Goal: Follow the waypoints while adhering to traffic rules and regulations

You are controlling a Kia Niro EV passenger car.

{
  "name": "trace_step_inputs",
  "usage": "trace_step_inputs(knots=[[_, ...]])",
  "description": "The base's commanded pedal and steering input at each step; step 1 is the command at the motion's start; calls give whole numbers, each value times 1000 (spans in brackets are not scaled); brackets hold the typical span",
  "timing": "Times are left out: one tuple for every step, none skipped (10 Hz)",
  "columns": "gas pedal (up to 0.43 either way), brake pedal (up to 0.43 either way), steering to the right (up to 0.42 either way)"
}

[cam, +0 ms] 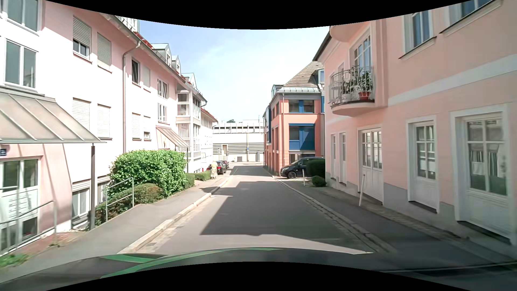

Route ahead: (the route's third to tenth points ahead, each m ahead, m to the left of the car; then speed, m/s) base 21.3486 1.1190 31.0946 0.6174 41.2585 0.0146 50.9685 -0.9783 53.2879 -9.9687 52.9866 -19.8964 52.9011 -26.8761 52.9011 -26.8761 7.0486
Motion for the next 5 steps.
trace_step_inputs(knots=[[0, 0, -4], [0, 0, -4], [0, 0, -4], [0, 0, -4], [0, 0, -4]])
